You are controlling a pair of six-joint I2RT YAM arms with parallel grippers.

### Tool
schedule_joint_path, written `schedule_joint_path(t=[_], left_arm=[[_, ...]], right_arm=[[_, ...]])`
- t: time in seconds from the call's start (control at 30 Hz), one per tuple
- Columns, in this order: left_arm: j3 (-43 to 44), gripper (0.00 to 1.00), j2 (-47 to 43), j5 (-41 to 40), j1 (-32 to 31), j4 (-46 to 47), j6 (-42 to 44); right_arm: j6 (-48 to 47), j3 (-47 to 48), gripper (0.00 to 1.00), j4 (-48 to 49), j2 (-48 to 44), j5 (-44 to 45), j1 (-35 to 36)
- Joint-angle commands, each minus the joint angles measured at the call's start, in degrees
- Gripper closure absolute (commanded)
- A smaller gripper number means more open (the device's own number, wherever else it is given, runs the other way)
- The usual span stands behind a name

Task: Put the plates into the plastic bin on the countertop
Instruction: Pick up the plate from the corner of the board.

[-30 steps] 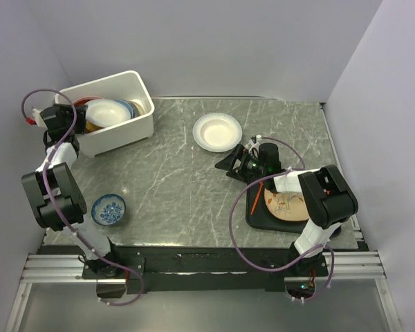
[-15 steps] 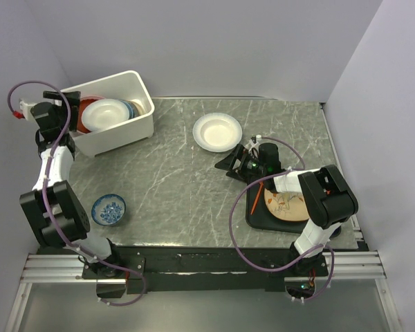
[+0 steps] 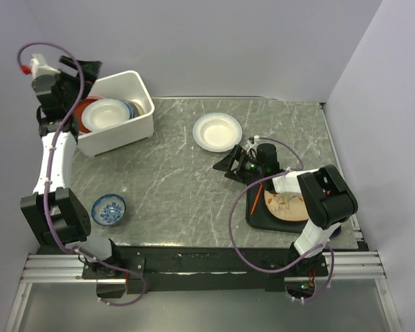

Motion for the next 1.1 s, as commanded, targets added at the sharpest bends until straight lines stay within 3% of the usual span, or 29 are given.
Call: schedule_joint_path(t=[0.0,0.5,1.07], left_arm=[[2.57,0.01,2.03,3.75,-5.07,-2.35,7.73],[4.07,0.01,8.18,6.38,-17.90,-7.81,15.12],[3.37,0.01,14.60,6.74,-28.54,-10.80,16.09]], right_arm=[[-1.52,0.55,0.00,-0.25,-3.05,1.40,0.57],[-3.90,-7.01,0.00,-7.19,-18.16,9.66,0.57],[-4.60,-13.34,0.00,-14.05,-32.23,15.64,0.57]])
